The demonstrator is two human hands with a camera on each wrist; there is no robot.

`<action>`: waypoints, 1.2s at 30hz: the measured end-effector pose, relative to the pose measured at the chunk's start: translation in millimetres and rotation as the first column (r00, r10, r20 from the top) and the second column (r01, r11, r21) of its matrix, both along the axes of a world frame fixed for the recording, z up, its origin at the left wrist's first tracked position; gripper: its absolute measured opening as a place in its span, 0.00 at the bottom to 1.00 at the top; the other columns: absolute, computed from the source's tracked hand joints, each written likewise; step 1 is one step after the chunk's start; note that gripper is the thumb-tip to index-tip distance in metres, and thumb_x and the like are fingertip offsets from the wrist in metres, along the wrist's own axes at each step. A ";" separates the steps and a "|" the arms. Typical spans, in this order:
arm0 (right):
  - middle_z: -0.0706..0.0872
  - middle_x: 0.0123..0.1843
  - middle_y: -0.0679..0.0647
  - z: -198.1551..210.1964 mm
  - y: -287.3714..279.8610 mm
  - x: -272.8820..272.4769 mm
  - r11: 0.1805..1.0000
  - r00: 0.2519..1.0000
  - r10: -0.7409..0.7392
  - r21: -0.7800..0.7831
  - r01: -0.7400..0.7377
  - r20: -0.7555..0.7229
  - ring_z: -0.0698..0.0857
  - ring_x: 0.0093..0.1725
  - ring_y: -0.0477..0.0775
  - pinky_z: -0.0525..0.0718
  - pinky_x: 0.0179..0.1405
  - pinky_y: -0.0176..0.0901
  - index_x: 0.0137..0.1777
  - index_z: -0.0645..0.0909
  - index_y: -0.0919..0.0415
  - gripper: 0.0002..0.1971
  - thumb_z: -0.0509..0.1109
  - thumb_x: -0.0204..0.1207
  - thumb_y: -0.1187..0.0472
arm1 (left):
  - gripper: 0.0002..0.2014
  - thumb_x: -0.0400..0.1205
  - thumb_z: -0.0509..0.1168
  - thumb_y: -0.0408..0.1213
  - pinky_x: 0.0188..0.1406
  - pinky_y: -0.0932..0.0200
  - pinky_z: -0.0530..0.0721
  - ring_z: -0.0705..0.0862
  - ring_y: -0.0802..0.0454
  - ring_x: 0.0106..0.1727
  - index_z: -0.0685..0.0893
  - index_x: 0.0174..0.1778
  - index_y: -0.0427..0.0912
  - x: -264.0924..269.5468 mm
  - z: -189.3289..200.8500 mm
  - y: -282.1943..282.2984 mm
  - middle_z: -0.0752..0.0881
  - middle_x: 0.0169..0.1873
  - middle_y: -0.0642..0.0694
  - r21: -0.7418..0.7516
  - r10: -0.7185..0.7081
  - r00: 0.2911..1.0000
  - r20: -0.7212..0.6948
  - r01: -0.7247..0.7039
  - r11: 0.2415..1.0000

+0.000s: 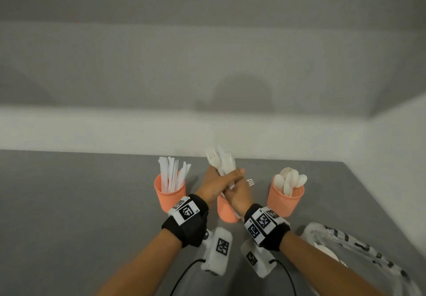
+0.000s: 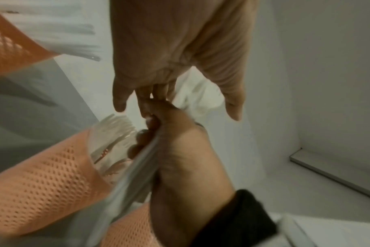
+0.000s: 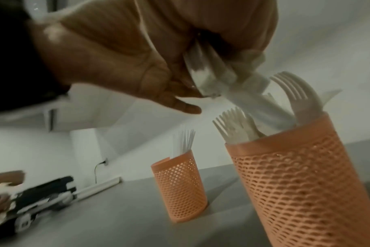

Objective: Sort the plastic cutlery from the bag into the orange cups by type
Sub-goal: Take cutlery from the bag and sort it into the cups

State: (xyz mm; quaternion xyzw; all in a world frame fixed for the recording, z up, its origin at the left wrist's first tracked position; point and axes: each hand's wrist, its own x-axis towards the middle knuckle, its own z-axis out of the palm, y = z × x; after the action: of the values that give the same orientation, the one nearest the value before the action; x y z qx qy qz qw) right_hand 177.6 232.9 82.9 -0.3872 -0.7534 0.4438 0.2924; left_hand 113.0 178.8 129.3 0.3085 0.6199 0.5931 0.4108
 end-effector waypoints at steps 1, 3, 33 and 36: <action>0.88 0.53 0.57 0.8 -3.8 0.7 0.999 0.997 0.008 0.041 -0.011 0.079 0.87 0.55 0.56 0.86 0.53 0.51 0.63 0.78 0.58 0.15 0.65 0.77 0.56 | 0.25 0.71 0.76 0.39 0.59 0.49 0.84 0.86 0.41 0.58 0.78 0.61 0.33 0.8 0.2 3.3 0.87 0.54 0.35 0.014 0.039 0.999 -0.001 -0.039 0.999; 0.88 0.54 0.59 4.5 -8.0 1.9 0.994 0.987 0.015 0.107 -0.032 0.159 0.87 0.55 0.59 0.85 0.54 0.56 0.64 0.77 0.61 0.17 0.67 0.76 0.57 | 0.21 0.70 0.76 0.35 0.54 0.48 0.86 0.87 0.40 0.54 0.81 0.56 0.31 2.3 -0.7 6.8 0.87 0.50 0.33 0.040 0.133 0.991 0.023 -0.134 0.990; 0.79 0.18 0.50 4.2 6.1 15.3 0.878 0.959 0.216 -0.393 -0.272 -0.181 0.77 0.15 0.47 0.78 0.17 0.35 0.40 0.75 0.63 0.06 0.66 0.79 0.67 | 0.05 0.80 0.66 0.35 0.30 0.68 0.85 0.82 0.53 0.35 0.81 0.41 0.38 -52.3 -0.3 8.3 0.84 0.35 0.44 0.068 0.128 0.992 0.018 -0.129 0.989; 0.80 0.22 0.53 3.3 6.9 18.2 0.814 0.953 0.210 -0.501 -0.295 -0.219 0.78 0.17 0.48 0.79 0.18 0.37 0.42 0.77 0.65 0.06 0.67 0.79 0.63 | 0.06 0.84 0.60 0.36 0.25 0.69 0.83 0.81 0.52 0.32 0.76 0.44 0.37 -53.0 3.7 8.9 0.82 0.35 0.44 0.068 0.158 0.987 -0.029 -0.155 0.985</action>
State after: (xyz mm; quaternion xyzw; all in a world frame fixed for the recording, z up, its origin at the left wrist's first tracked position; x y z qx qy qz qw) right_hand 195.8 239.9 86.2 -0.3135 -0.6221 0.6970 0.1702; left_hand 60.0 187.6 133.0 0.2825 0.6294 0.6382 0.3417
